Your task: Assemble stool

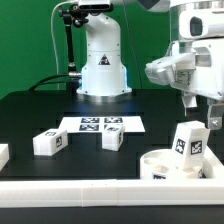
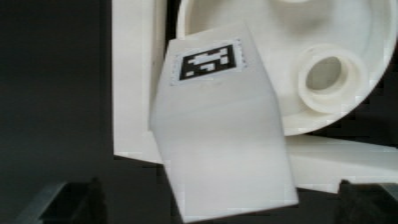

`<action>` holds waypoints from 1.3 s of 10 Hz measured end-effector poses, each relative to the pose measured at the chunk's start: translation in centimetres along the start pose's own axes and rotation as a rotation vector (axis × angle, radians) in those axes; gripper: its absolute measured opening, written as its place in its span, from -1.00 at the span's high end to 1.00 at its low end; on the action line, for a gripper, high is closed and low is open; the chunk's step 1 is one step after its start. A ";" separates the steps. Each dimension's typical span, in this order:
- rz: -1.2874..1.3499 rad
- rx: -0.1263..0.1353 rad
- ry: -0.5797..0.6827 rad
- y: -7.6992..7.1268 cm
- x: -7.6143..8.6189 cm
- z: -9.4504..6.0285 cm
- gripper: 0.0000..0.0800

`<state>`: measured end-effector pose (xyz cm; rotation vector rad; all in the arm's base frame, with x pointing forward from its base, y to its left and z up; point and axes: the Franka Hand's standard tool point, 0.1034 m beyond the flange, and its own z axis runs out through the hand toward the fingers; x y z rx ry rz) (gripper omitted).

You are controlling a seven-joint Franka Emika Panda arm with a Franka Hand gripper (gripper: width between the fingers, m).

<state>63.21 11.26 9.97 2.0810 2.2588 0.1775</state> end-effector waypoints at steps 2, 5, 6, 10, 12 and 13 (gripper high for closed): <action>0.003 0.001 0.000 0.0 -0.1 0.0 -0.62; -0.015 0.006 0.000 0.0 -0.4 0.5 -0.62; -0.016 0.008 0.000 0.0 -0.5 0.7 -0.62; 0.000 0.021 0.001 -0.4 -1.4 1.5 -0.62; 0.008 0.026 0.001 -0.5 -1.8 1.8 -0.31; 0.008 0.027 0.001 -0.6 -1.8 1.9 0.03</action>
Offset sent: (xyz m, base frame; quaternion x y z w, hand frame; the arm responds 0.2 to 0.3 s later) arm 0.0133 -0.0114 -0.0041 0.0051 -0.0305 -0.0722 0.9969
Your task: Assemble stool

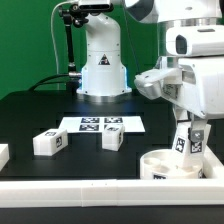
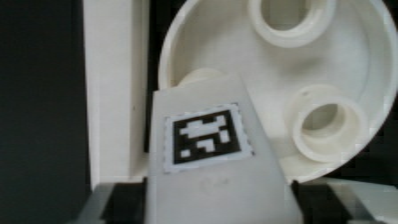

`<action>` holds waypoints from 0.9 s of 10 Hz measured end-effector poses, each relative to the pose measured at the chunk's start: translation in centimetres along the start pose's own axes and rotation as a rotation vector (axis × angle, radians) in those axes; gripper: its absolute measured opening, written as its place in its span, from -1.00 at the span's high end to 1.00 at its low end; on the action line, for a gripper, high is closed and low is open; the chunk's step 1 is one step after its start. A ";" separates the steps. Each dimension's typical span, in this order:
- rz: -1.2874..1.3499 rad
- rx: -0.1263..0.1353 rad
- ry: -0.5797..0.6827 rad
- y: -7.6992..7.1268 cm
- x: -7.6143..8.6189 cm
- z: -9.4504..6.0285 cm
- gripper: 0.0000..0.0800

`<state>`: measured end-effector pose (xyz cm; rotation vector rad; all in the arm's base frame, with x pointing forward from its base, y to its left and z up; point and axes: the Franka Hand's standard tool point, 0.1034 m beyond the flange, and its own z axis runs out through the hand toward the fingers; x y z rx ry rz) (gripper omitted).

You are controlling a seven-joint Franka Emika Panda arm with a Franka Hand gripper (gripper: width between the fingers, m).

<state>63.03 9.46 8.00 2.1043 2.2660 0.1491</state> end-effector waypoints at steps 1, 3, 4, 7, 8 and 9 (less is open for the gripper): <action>0.001 0.000 0.000 0.0 0.0 0.0 0.15; 0.010 0.000 0.000 0.0 0.0 0.0 0.15; 0.033 0.000 0.000 0.0 0.0 0.0 0.15; 0.264 0.058 -0.007 -0.6 0.2 0.2 0.15; 0.320 0.063 0.009 -0.5 0.2 0.2 0.15; 0.405 0.070 0.024 -0.5 0.1 0.2 0.15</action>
Offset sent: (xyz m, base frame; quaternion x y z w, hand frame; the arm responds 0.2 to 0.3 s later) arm 0.0000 0.0000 0.0000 0.0000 0.0000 0.0650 0.9979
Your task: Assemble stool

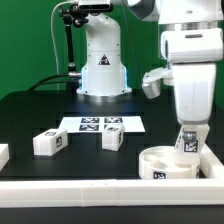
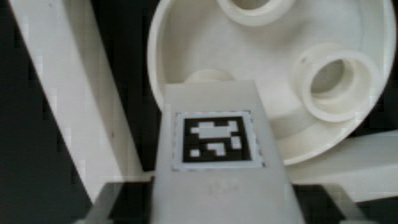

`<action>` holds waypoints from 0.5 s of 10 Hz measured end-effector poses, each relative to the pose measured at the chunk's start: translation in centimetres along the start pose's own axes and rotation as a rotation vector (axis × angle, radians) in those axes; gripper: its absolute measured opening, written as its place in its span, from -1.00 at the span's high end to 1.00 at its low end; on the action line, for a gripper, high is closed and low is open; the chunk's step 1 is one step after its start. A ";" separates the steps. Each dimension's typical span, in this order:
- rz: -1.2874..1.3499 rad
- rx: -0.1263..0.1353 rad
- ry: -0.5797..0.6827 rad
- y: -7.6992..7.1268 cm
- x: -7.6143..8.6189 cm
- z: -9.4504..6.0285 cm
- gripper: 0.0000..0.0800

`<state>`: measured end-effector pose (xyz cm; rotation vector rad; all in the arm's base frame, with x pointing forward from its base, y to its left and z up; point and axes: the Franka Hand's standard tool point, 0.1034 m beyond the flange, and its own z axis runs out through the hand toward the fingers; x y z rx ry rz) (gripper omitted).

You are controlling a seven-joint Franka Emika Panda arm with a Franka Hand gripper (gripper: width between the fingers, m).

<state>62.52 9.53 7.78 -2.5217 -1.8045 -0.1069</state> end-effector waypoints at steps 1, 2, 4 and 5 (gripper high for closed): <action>0.039 0.004 0.008 0.0 0.0 0.0 0.15; 0.132 0.006 0.009 0.0 0.1 0.0 0.15; 0.234 0.009 0.012 -0.1 0.1 0.0 0.15; 0.316 0.011 0.013 -0.1 0.2 0.0 0.15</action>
Offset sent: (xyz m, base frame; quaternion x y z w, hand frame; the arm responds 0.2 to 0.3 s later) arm 0.0000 0.0000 0.0000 0.0000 0.0000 0.1296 0.9916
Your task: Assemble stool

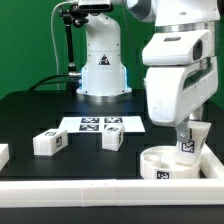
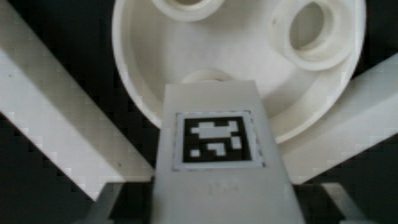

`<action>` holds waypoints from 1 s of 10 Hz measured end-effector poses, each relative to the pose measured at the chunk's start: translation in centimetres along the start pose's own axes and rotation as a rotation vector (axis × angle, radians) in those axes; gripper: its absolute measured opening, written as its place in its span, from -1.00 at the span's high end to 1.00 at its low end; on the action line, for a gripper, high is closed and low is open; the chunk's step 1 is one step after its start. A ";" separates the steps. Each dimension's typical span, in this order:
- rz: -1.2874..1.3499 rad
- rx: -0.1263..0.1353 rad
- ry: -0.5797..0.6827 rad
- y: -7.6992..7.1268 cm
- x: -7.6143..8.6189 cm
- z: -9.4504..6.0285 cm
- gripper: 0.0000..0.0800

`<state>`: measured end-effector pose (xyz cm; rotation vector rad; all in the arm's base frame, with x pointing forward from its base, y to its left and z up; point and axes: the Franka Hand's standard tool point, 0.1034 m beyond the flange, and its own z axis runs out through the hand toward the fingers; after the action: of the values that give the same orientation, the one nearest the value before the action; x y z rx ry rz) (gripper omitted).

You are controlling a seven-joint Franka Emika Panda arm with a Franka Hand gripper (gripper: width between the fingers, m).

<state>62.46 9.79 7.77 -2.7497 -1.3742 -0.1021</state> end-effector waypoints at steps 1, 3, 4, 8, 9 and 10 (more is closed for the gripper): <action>0.076 0.001 0.000 0.0 0.0 0.0 0.15; 0.230 0.004 0.000 -0.2 0.0 0.1 0.15; 0.338 0.013 0.010 -0.3 0.0 0.1 0.15; 0.688 0.033 0.039 -0.4 0.3 0.2 0.15; 0.785 0.038 0.043 -0.4 0.3 0.1 0.15; 0.873 0.039 0.050 -0.3 0.4 0.1 0.15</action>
Offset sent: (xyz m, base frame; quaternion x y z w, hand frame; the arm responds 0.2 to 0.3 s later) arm -0.0116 -0.0026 0.0004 0.0087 0.0128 0.2718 0.9622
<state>62.46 10.33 7.68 -2.9962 -0.0797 -0.0878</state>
